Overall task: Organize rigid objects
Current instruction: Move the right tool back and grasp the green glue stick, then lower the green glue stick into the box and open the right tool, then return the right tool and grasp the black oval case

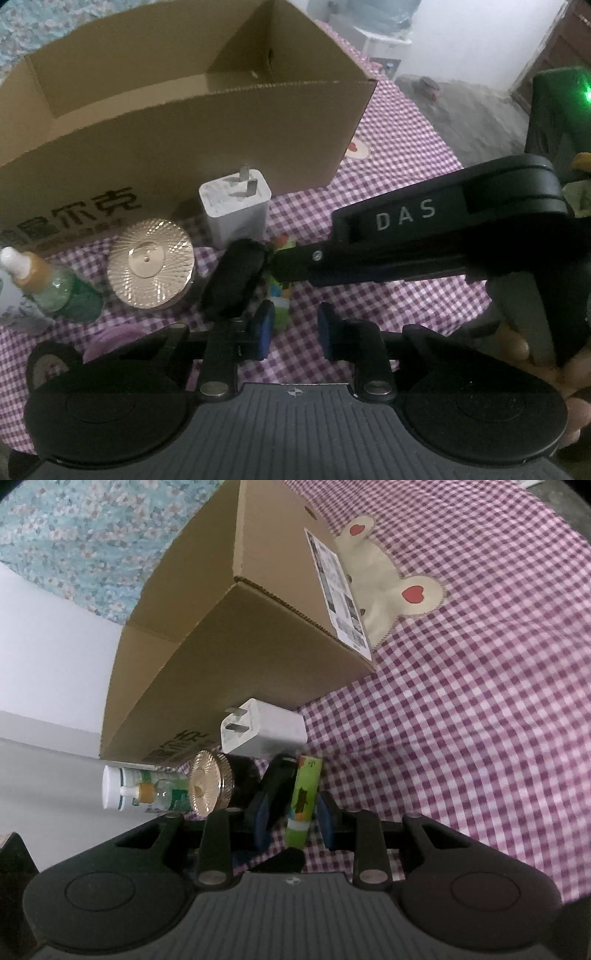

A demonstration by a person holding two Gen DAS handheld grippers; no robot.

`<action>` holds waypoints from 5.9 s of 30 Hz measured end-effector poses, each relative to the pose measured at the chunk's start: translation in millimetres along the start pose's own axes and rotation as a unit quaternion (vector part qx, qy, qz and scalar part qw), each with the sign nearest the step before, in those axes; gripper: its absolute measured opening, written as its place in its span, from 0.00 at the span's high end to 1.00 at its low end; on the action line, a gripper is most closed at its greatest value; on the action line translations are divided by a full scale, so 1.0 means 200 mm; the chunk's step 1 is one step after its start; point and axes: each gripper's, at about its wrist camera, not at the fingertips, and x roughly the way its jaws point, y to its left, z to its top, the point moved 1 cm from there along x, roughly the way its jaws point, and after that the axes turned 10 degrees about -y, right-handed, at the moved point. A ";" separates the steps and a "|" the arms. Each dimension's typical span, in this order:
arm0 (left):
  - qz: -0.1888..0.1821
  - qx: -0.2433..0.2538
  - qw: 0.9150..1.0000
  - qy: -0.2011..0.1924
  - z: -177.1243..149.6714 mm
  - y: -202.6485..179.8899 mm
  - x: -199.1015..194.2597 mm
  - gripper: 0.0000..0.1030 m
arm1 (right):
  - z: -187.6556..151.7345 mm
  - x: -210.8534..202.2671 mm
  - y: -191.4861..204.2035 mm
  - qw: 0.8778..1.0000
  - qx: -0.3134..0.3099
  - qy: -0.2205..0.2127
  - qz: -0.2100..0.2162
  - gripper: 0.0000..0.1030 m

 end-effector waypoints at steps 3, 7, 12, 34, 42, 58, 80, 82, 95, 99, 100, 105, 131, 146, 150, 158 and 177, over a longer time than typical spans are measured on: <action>0.006 0.004 1.000 0.006 0.01 0.00 0.04 0.76 | 0.01 0.04 0.00 1.000 -0.003 0.006 -0.004 0.70; 0.010 0.006 1.000 0.016 0.01 0.00 0.08 0.76 | 0.01 0.09 -0.02 1.000 0.000 0.011 -0.001 0.74; 0.013 0.012 1.000 0.020 0.02 0.00 0.12 0.76 | 0.03 0.10 -0.04 1.000 0.006 0.010 0.000 0.75; 0.033 0.070 0.997 -0.016 0.04 -0.12 0.00 0.86 | 0.01 -0.01 -0.07 0.999 0.028 -0.008 0.031 0.84; 0.038 0.082 0.993 -0.077 0.07 -0.15 -0.28 0.86 | -0.03 -0.27 0.09 0.998 -0.010 -0.045 0.046 0.83; 0.122 -0.013 0.986 -0.115 0.71 0.41 -0.51 0.86 | 0.42 -0.10 0.94 0.981 -0.131 -0.025 0.143 0.83; 0.178 -0.098 0.979 0.031 0.78 0.88 -0.01 0.74 | 0.61 0.97 0.93 0.988 -0.057 0.131 0.062 0.82; 0.177 -0.099 0.979 0.027 0.78 0.87 -0.03 0.69 | 0.60 0.98 0.92 0.987 -0.054 0.134 0.067 0.81; 0.117 -0.130 0.984 -0.045 0.74 0.66 -0.42 0.66 | 0.64 0.52 0.91 0.988 -0.038 0.090 0.123 0.81; 0.085 -0.115 0.986 -0.084 0.67 0.51 -0.61 0.64 | 0.60 0.22 0.84 0.984 -0.021 0.064 0.164 0.80; 0.079 -0.110 0.987 -0.091 0.65 0.49 -0.64 0.64 | 0.58 0.14 0.80 0.983 -0.017 0.058 0.172 0.80; 0.073 -0.072 0.988 -0.113 0.47 0.31 -0.75 0.61 | 0.44 -0.21 0.60 0.981 -0.007 0.016 0.192 0.78; 0.074 -0.029 0.997 0.015 0.05 0.13 0.11 0.62 | -0.02 0.08 -0.04 0.995 0.080 0.005 0.057 0.67; 0.027 -0.027 0.999 -0.006 0.02 0.05 0.09 0.62 | -0.03 0.05 -0.16 0.994 0.093 0.012 0.056 0.67; 0.037 -0.038 0.999 -0.008 0.02 0.10 0.06 0.62 | -0.03 0.04 -0.18 0.995 0.088 0.013 0.052 0.67; 0.036 -0.043 0.998 0.010 0.05 0.10 0.13 0.62 | -0.02 0.10 -0.12 0.995 0.068 0.040 0.068 0.67; 0.041 -0.025 0.999 0.008 0.04 0.11 0.12 0.63 | -0.04 0.21 -0.03 0.992 0.061 0.059 0.090 0.79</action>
